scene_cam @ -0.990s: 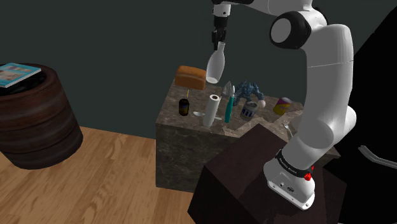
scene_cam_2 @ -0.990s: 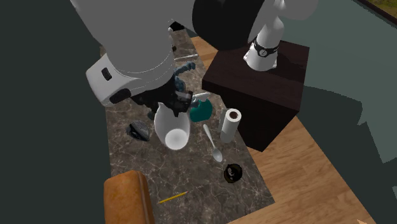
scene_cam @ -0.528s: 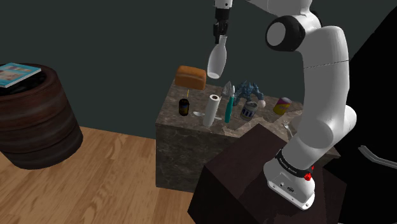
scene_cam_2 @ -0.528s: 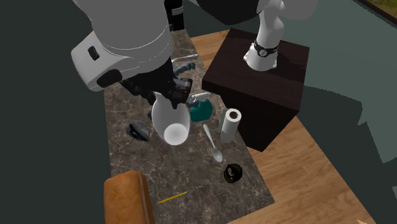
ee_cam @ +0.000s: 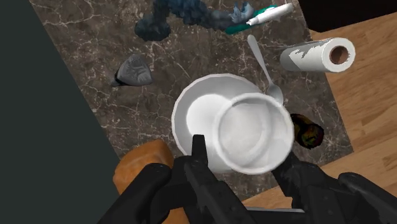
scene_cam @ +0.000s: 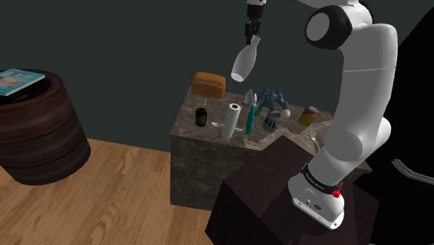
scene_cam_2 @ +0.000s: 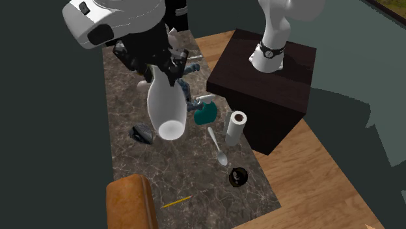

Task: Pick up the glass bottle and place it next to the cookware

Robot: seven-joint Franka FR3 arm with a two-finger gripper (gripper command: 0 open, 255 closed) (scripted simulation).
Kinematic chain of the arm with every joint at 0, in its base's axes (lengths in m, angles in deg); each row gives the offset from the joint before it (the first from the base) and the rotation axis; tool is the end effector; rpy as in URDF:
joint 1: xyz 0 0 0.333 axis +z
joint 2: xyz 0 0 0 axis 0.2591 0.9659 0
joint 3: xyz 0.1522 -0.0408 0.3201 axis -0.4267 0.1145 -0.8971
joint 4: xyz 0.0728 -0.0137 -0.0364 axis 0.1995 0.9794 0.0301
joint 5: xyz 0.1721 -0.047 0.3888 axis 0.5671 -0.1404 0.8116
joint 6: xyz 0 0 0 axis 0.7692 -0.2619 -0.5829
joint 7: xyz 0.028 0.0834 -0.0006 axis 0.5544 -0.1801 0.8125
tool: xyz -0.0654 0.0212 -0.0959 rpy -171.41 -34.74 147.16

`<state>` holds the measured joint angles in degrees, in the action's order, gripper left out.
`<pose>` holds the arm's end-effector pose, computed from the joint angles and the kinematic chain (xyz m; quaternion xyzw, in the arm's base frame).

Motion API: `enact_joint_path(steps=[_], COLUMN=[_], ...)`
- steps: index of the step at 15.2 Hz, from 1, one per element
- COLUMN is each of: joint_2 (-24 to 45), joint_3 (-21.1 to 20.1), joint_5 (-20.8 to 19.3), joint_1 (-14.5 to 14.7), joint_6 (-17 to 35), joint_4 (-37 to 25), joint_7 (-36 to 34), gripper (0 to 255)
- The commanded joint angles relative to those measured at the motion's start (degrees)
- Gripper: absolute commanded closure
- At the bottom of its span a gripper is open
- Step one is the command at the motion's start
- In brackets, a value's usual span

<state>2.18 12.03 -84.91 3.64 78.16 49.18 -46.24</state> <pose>0.6963 -0.2199 0.5866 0.9905 0.1156 -0.0711 0.0210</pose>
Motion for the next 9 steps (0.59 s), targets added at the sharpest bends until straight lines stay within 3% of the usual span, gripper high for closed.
enact_joint_path(steps=[1,9], joint_2=[-4.1,-14.9], joint_3=[0.6,3.6], joint_5=[-0.4,-2.1], joint_1=[-1.0,-5.5], joint_6=[2.0,5.9], joint_4=[5.9,19.8], joint_7=[1.8,9.6], gripper=[255,255])
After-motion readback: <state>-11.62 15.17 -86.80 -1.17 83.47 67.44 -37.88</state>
